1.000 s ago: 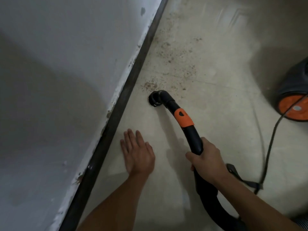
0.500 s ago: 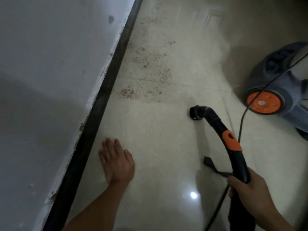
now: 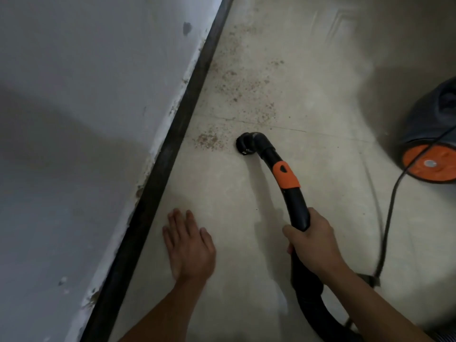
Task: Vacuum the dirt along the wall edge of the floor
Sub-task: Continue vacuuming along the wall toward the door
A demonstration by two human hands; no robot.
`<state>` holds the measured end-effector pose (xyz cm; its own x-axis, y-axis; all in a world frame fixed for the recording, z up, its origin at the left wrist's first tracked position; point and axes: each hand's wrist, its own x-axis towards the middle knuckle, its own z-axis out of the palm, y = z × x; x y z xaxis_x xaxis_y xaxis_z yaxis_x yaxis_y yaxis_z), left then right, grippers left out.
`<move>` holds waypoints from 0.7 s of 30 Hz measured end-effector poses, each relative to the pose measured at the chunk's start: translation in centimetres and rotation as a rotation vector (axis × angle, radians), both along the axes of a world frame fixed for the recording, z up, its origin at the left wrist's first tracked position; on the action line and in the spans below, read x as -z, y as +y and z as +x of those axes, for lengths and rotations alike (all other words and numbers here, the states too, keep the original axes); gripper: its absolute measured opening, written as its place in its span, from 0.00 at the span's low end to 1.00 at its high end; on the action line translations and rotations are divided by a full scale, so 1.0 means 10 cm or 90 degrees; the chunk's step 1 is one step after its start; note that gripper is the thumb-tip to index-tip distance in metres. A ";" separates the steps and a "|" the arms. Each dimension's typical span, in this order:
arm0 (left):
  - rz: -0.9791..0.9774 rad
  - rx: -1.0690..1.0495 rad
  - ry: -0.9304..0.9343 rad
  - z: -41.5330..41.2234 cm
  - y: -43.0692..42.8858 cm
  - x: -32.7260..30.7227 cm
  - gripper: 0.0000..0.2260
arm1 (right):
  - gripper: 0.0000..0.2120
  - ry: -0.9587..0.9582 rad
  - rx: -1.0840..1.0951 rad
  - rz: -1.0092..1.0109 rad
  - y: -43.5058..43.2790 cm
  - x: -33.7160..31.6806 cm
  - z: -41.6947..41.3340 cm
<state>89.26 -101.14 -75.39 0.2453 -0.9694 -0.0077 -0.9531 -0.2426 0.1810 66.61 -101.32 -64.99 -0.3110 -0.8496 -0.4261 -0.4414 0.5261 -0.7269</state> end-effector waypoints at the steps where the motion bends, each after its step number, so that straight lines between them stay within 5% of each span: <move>1: -0.002 0.000 0.000 0.00 0.00 0.00 0.27 | 0.09 -0.004 -0.012 -0.002 -0.08 0.01 0.05; 21: 0.054 0.009 -0.018 0.01 -0.02 0.04 0.27 | 0.09 -0.086 -0.197 0.036 -0.95 -0.11 0.45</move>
<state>89.35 -101.31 -75.82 0.2327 -0.9690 -0.0826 -0.9611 -0.2421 0.1331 71.14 -110.78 -63.88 0.0203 -0.8684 -0.4954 -0.4883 0.4238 -0.7629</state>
